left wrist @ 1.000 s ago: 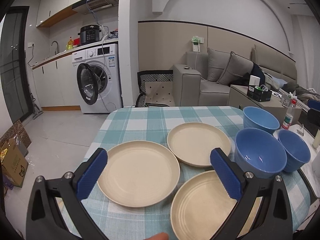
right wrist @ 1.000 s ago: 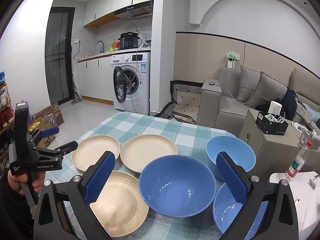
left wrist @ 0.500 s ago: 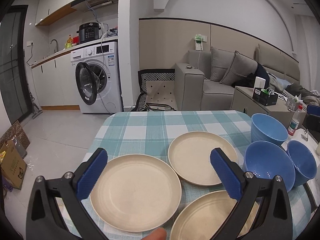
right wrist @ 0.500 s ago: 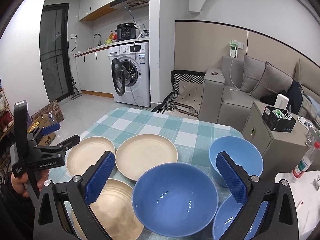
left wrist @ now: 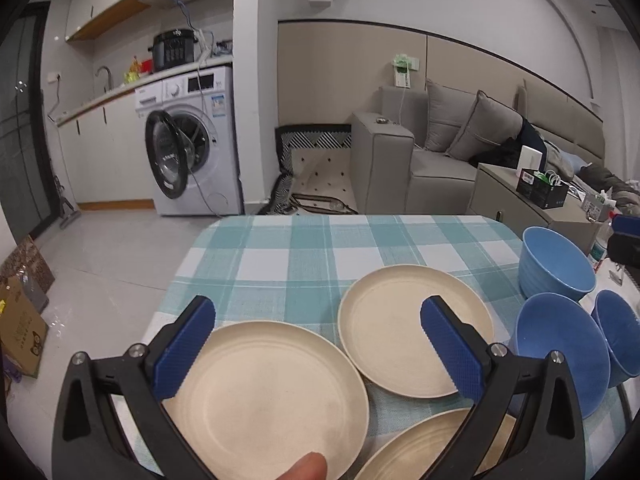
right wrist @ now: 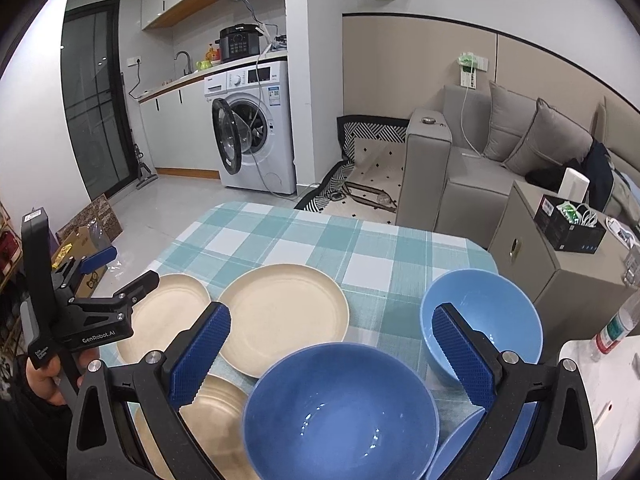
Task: Organize plates and bowls
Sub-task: 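Move the right tool forward toward the largest cream plate's rim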
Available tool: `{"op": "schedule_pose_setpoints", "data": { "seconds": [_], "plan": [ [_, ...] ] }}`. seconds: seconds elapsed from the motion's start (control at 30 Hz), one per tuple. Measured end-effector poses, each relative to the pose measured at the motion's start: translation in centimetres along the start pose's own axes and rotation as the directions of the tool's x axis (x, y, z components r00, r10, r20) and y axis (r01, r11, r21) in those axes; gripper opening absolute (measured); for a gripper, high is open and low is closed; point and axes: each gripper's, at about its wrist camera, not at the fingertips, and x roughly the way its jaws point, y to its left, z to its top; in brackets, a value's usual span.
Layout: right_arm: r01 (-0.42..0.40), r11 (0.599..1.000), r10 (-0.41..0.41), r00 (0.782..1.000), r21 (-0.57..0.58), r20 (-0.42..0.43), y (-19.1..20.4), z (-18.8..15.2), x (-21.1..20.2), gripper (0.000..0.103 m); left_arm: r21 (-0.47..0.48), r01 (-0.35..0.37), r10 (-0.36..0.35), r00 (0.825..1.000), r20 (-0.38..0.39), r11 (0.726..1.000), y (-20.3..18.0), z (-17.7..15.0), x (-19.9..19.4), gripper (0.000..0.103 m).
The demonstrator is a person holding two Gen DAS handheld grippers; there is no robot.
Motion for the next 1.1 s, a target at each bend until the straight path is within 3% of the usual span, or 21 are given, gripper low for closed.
{"op": "schedule_pose_setpoints", "data": {
  "seconds": [0.27, 0.6, 0.8, 1.1],
  "plan": [
    [0.014, 1.000, -0.016, 0.997, -0.017, -0.072, -0.4, 1.2, 2.6, 0.103, 0.006, 0.043, -0.043, 0.997, -0.061, 0.999, -0.8, 0.4, 1.9, 0.103],
    [0.007, 0.999, -0.012, 0.993, -0.042, -0.121, -1.0, 4.3, 5.5, 0.103, 0.013, 0.028, -0.027, 0.995, -0.095, 1.000, -0.9, 1.2, 3.9, 0.103],
    [-0.011, 0.999, 0.002, 0.980, -0.046, -0.198, -0.9, 3.6, 9.1, 0.103, -0.007, 0.051, -0.051, 0.990, -0.133, 0.999, -1.0, 1.3, 5.8, 0.103],
    [-0.055, 0.998, 0.053, 0.955, 0.001, -0.292, -1.6, 2.5, 13.1, 0.102, 0.044, 0.041, -0.032, 0.982, -0.187, 0.998, -1.9, 0.9, 8.1, 0.103]
  ]
}}
